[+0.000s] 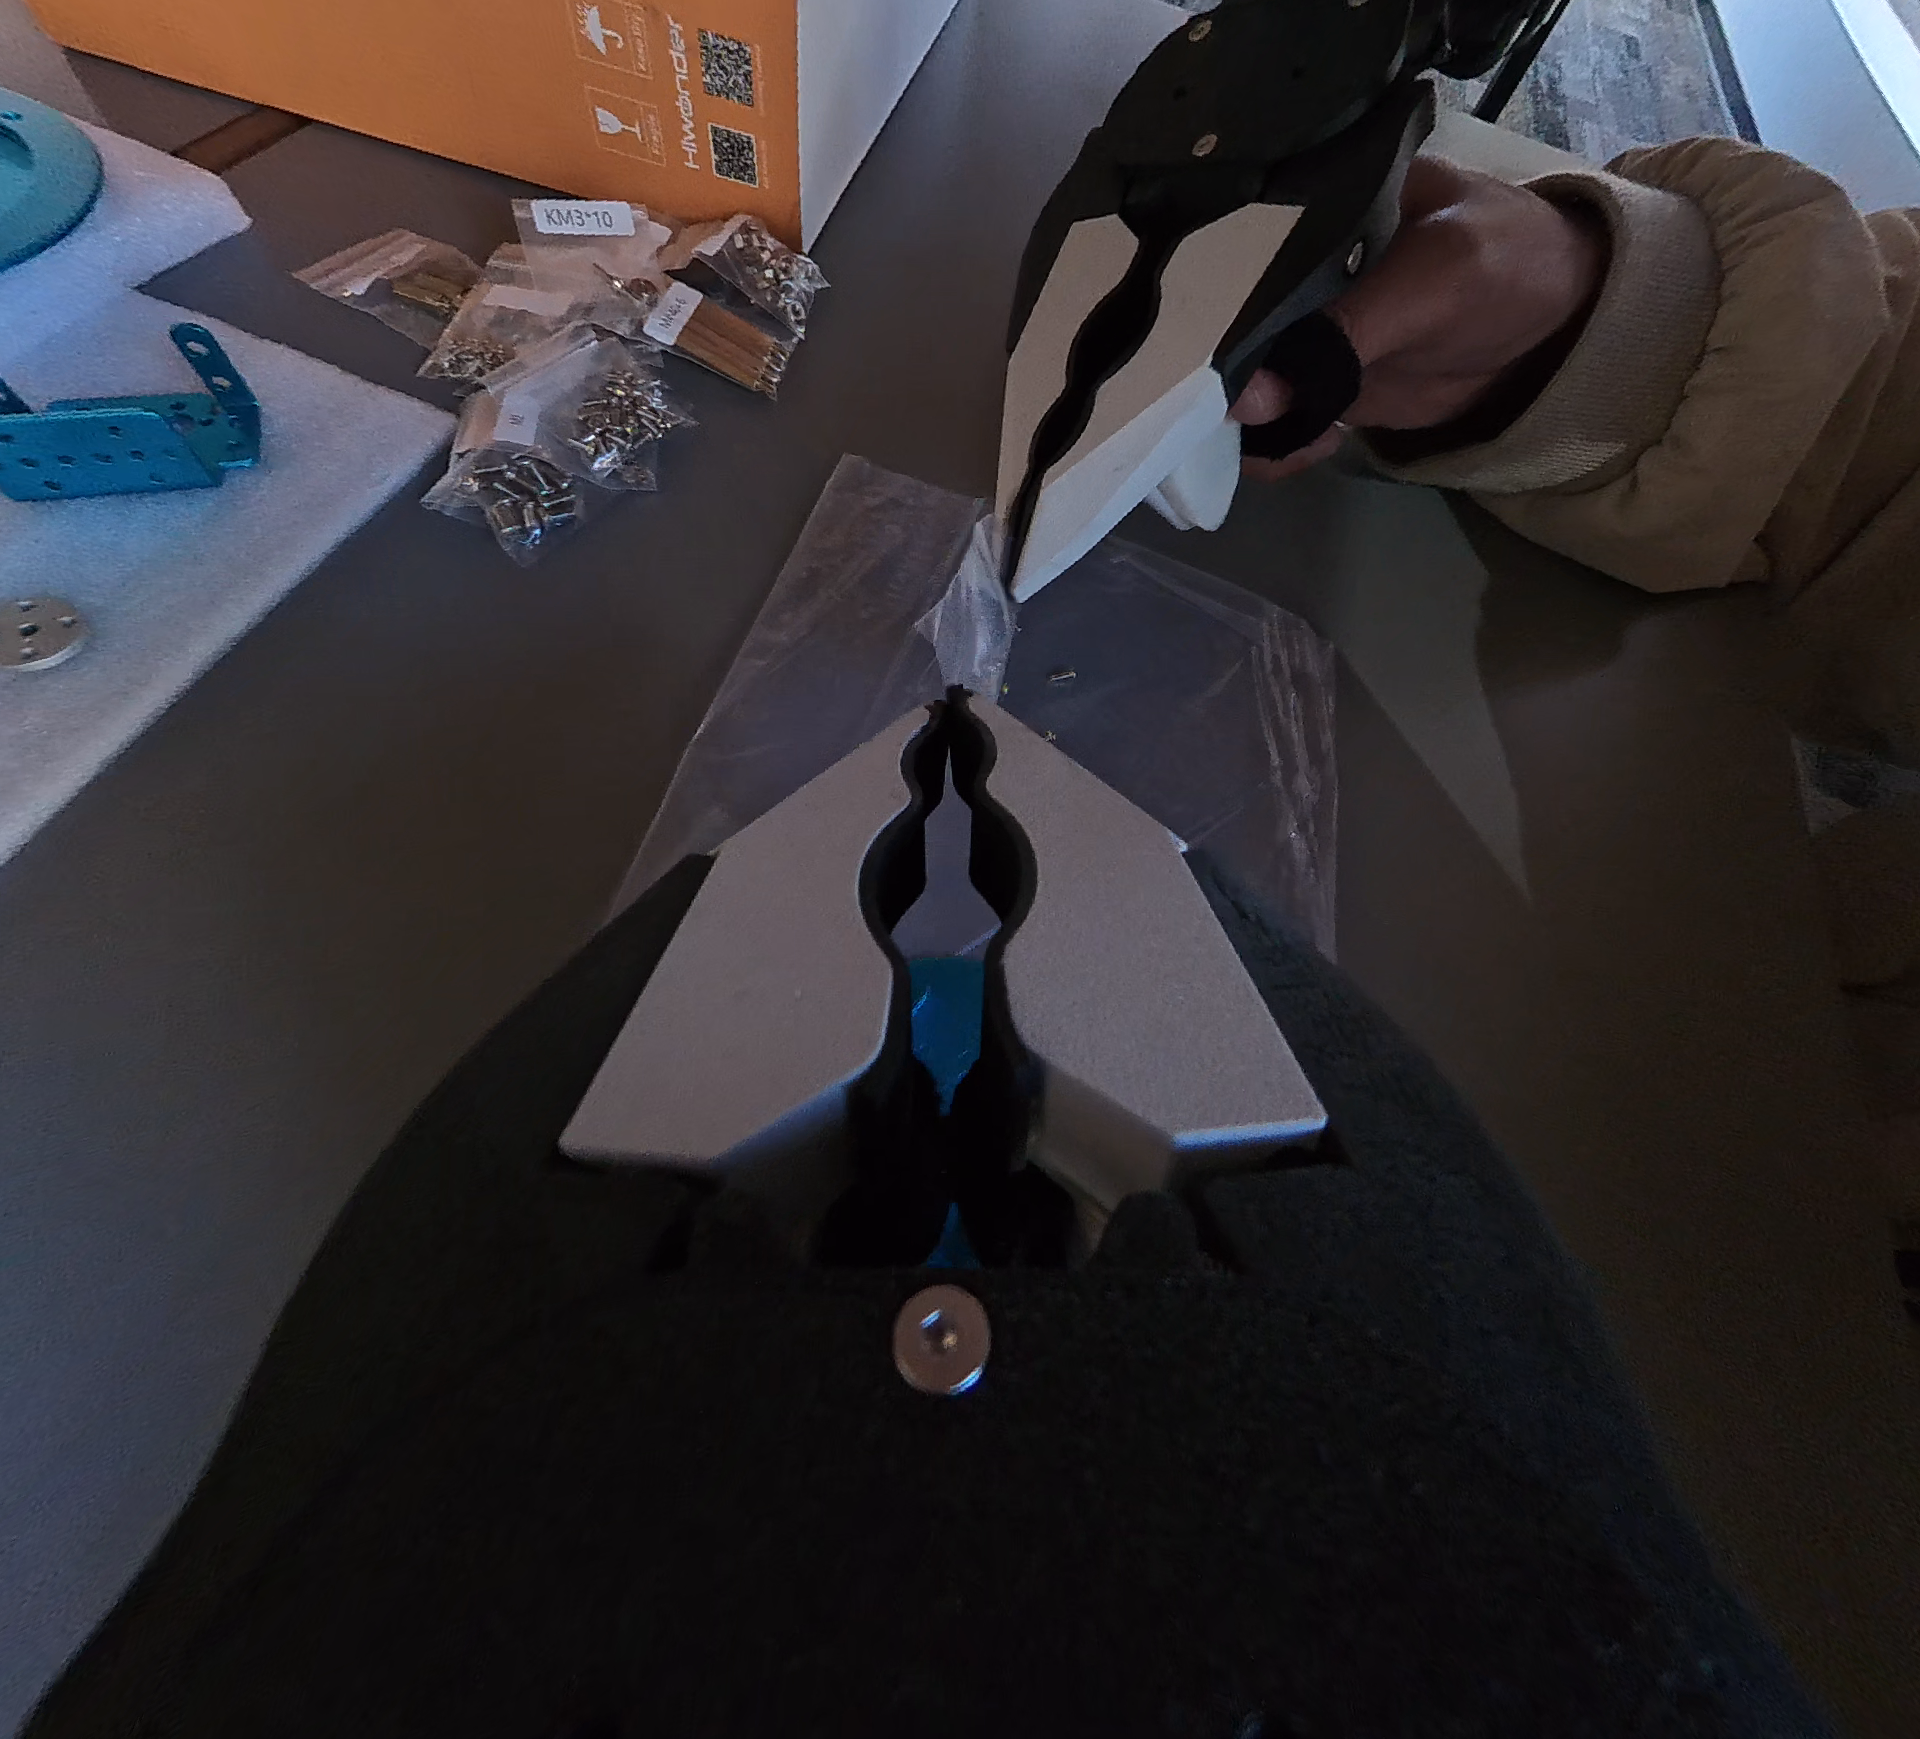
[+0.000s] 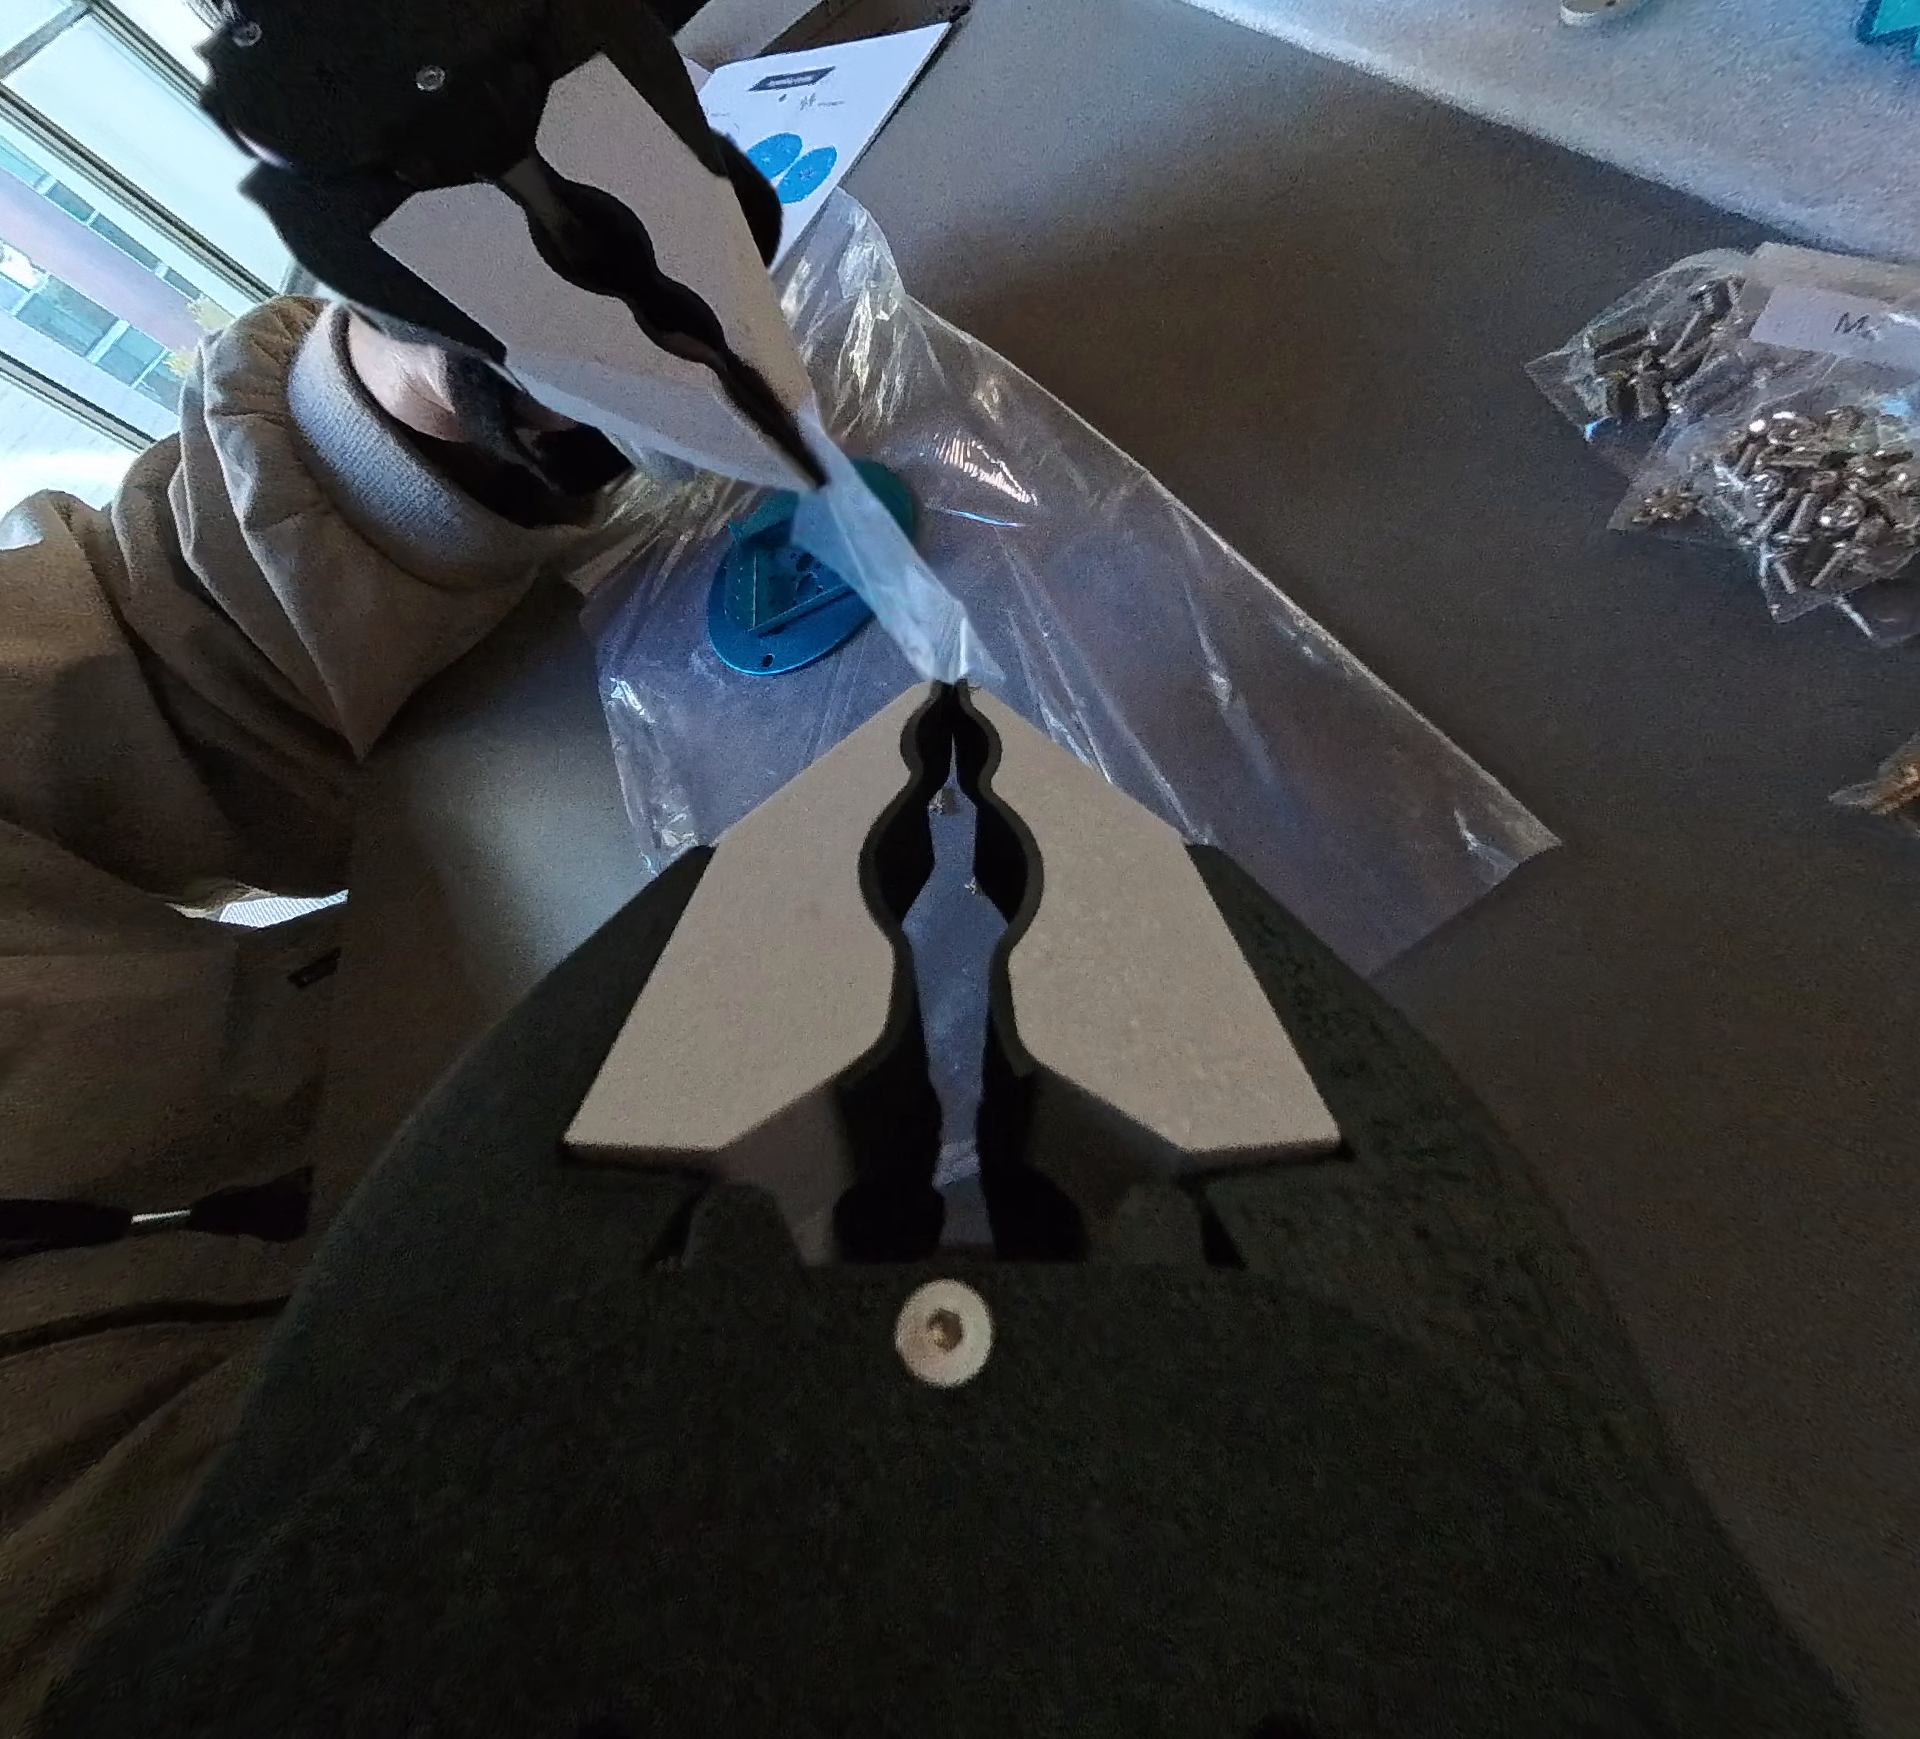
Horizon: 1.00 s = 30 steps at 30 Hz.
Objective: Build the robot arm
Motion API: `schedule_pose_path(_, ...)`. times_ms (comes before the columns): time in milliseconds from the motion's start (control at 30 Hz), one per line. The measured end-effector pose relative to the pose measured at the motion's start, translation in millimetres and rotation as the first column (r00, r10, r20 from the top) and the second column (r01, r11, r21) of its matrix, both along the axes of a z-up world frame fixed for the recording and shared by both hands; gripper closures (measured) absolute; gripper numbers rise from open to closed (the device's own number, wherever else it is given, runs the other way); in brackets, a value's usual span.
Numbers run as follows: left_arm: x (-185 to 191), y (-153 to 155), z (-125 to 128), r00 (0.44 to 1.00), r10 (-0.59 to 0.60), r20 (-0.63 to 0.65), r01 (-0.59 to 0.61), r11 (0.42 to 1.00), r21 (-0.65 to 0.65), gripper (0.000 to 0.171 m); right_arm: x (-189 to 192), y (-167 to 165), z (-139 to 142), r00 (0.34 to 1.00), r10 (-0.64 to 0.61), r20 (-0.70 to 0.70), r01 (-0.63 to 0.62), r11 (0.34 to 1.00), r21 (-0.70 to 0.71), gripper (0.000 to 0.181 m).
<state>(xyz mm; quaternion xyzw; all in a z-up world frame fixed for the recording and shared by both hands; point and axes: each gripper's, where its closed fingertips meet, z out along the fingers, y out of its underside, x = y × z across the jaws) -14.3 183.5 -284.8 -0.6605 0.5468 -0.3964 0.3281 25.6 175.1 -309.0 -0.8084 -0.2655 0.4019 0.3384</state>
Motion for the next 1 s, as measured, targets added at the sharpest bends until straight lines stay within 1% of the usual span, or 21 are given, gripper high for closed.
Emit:
schedule_pose_path(67,-1.2,1.0,-0.4,1.0,0.004,-0.005,-0.004,1.0,0.001,0.171,-0.5,0.1,1.6,1.0,-0.003,-0.007,0.003,1.0,-0.002,0.181)
schedule_pose_path(133,0.7,-1.5,-3.0,1.0,-0.004,-0.011,0.004,1.0,-0.002,0.171,0.6,0.1,-3.6,0.999,-0.005,0.037,0.005,1.0,0.0,0.181)
schedule_pose_path(267,7.1,-11.4,-3.8,0.999,-0.035,-0.005,0.035,0.999,-0.016,0.171,-9.2,-5.3,2.3,0.999,0.031,-0.016,-0.031,1.0,-0.004,0.181)
schedule_pose_path(333,7.5,-11.5,-4.8,0.999,-0.034,-0.014,0.034,0.999,-0.002,0.171,-5.5,-2.7,-5.5,0.999,0.016,0.051,-0.016,1.0,0.009,0.181)
schedule_pose_path(400,3.9,-4.6,-4.3,1.0,-0.007,-0.017,0.007,1.0,0.01,0.171,0.9,1.0,-10.6,0.997,-0.013,0.072,0.013,1.0,-0.001,0.181)
schedule_pose_path(467,1.3,-2.0,-4.4,1.0,-0.002,-0.012,0.002,1.0,-0.009,0.171,1.8,1.6,-7.0,1.0,-0.017,0.026,0.018,1.0,-0.022,0.181)
schedule_pose_path(567,3.1,-3.9,-6.9,1.0,-0.007,-0.016,0.007,1.0,-0.01,0.171,1.3,0.6,-7.2,0.999,-0.007,0.041,0.008,1.0,-0.01,0.181)
schedule_pose_path(733,3.9,-6.1,-3.1,1.0,-0.013,-0.005,0.013,1.0,-0.002,0.171,-5.3,-3.0,3.2,0.999,0.015,-0.033,-0.016,1.0,-0.016,0.181)
schedule_pose_path(867,5.3,-6.2,-2.0,1.0,-0.012,0.016,0.012,1.0,-0.016,0.171,-8.1,-5.1,9.8,0.993,0.024,-0.116,-0.03,0.998,-0.052,0.181)
schedule_pose_path(900,6.3,-6.4,-3.1,1.0,-0.011,0.019,0.011,1.0,-0.027,0.168,-8.8,-6.3,12.2,0.99,0.032,-0.137,-0.04,0.998,-0.058,0.181)
schedule_pose_path(933,7.2,-5.4,-4.4,1.0,-0.003,0.019,0.004,0.999,-0.039,0.149,-9.4,-7.8,15.2,0.987,0.043,-0.155,-0.052,0.997,-0.056,0.181)
schedule_pose_path(967,7.9,-4.4,-4.6,1.0,0.005,0.025,-0.003,0.999,-0.054,0.138,-9.0,-8.7,17.1,0.987,0.052,-0.154,-0.06,0.997,-0.045,0.181)
schedule_pose_path(1000,8.5,-6.5,-3.7,0.999,-0.006,0.036,0.009,0.997,-0.076,0.135,-7.7,-9.1,18.5,0.988,0.06,-0.141,-0.064,0.998,-0.027,0.181)
